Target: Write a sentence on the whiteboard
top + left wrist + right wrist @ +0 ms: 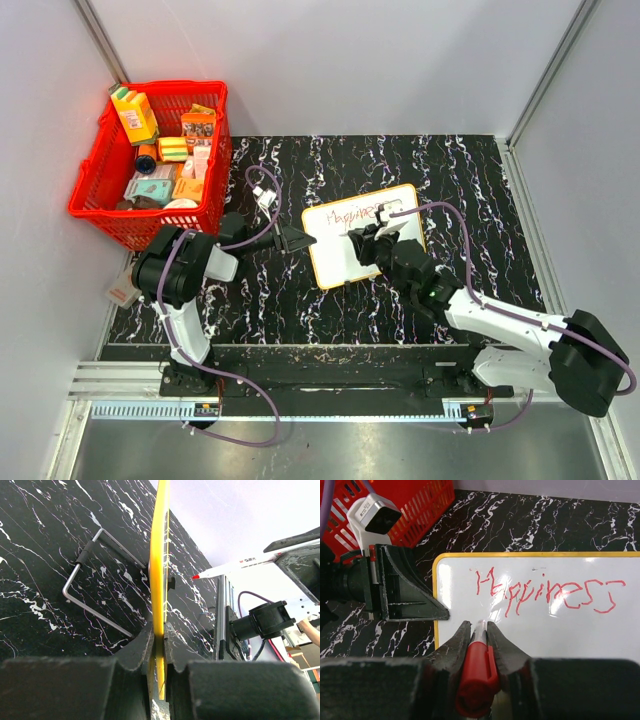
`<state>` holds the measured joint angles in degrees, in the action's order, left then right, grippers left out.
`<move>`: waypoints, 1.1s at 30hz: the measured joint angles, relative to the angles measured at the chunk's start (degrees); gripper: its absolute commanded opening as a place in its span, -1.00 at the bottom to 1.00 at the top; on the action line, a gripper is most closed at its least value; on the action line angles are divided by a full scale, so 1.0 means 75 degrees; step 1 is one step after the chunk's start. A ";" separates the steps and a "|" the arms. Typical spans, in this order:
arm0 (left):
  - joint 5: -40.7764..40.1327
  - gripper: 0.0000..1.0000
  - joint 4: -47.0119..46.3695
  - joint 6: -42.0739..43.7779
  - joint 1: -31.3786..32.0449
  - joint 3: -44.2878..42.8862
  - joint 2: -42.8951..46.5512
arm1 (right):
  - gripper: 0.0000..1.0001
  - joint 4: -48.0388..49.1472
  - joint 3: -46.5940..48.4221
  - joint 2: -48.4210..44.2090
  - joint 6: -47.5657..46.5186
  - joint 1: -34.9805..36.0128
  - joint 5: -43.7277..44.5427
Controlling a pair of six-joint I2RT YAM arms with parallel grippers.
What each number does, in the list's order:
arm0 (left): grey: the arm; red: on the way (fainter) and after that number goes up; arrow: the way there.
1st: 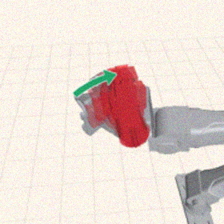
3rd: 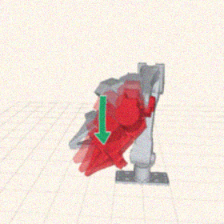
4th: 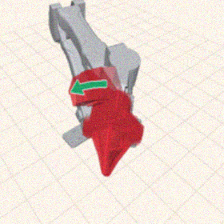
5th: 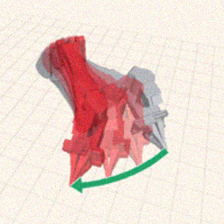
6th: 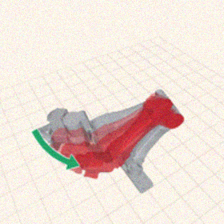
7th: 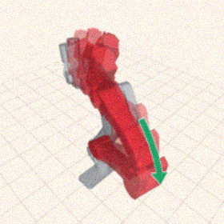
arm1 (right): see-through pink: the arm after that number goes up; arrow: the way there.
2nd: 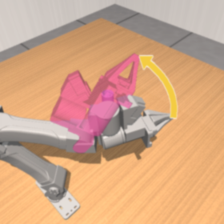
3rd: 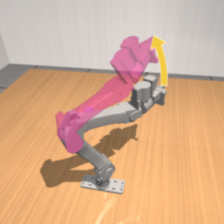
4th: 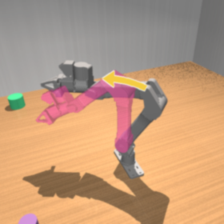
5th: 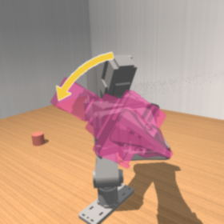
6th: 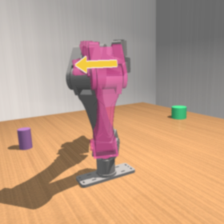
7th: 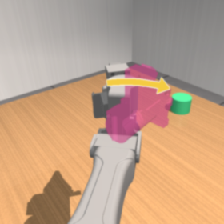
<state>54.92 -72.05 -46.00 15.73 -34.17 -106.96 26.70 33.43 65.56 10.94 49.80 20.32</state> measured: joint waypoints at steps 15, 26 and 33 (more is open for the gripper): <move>0.0000 -1.00 0.0000 0.0000 0.0000 0.0000 0.0000 | -1.00 0.0160 0.0000 0.0312 -0.0003 0.0003 -0.0003; 0.0000 -1.00 0.0000 0.0000 0.0000 0.0000 0.0000 | -1.00 0.0006 0.0044 0.0600 0.0181 0.0003 0.0219; -0.0015 -1.00 0.0035 -0.0003 -0.0006 0.0000 0.0000 | -1.00 -0.0017 0.0259 0.0842 0.0271 0.0012 0.0341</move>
<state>54.81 -71.79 -46.02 15.68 -34.17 -106.96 26.57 35.38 71.88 12.97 49.89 22.87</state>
